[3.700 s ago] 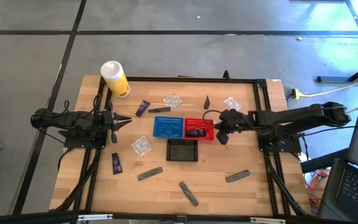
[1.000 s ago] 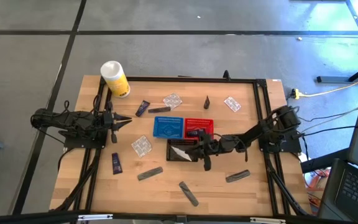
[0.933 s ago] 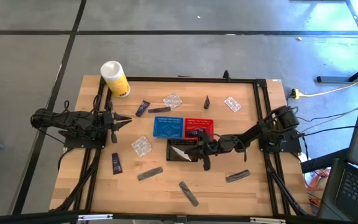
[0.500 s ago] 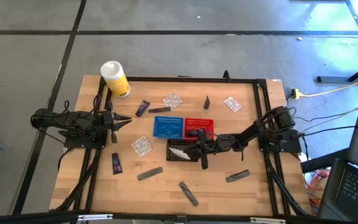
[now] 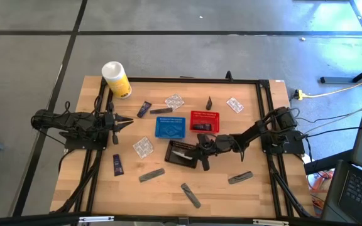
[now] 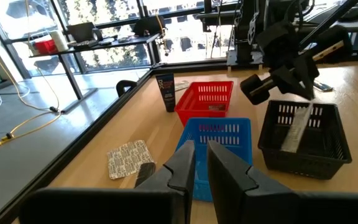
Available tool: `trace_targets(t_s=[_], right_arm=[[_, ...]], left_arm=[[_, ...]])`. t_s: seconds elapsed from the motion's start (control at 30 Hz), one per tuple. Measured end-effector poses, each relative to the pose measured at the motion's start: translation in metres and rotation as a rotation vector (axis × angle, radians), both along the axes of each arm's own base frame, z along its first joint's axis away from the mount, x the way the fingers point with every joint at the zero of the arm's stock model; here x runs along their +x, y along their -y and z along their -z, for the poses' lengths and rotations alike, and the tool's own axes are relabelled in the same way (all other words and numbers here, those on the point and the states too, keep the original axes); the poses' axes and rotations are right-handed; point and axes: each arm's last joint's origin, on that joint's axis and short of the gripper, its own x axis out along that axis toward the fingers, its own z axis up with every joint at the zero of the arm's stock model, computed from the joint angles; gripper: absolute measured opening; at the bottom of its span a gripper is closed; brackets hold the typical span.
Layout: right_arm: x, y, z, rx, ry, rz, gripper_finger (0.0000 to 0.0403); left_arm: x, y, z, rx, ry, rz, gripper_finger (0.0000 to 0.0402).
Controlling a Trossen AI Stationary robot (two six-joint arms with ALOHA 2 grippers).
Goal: Pick & Place Travel size toiletries
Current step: Put the white bandage into the black bin, then adjust the black bin
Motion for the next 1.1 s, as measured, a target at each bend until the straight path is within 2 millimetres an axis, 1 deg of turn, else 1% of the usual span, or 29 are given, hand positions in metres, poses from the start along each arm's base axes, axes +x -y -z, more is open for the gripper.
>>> trace_targets(t_s=[0.23,0.33,0.43,0.63,0.73,0.83,0.9,0.97,1.03,1.1], right_arm=[[0.0,-0.001,0.001,0.027,-0.014,-0.046,0.0],[-0.001,-0.002,0.001,0.044,-0.019,-0.054,0.0012],[0.0,-0.001,0.001,0.053,-0.021,-0.049,0.0043],[0.001,0.002,0.0,0.061,-0.015,-0.046,0.0134],[0.001,0.002,-0.007,0.077,0.052,-0.076,0.0175],[0.001,-0.001,-0.019,0.073,0.137,-0.114,0.0198],[0.0,-0.006,-0.028,0.05,0.173,-0.139,0.02],[0.0,-0.012,-0.035,0.013,0.189,-0.174,0.0191],[0.003,-0.022,-0.044,-0.036,0.18,-0.202,0.0174],[0.01,-0.032,-0.051,-0.097,0.117,-0.197,0.0151]], left_arm=[[0.0,0.0,0.0,0.0,0.001,0.0,0.0035],[0.0,0.0,0.0,0.0,0.0,0.0,0.0037],[0.0,0.0,0.0,0.0,0.0,0.0,0.0038],[0.0,0.0,0.0,0.0,0.0,0.0,0.0036],[0.0,0.0,0.0,0.0,0.0,0.0,0.0036],[0.0,0.0,0.0,0.0,0.001,0.0,0.0035],[0.0,0.0,0.0,0.0,0.001,0.0,0.0036],[0.0,0.0,0.0,0.0,0.001,0.0,0.0038],[0.0,0.0,0.0,0.0,0.001,0.0,0.0038],[0.0,0.0,0.0,0.0,0.001,0.0,0.0037]])
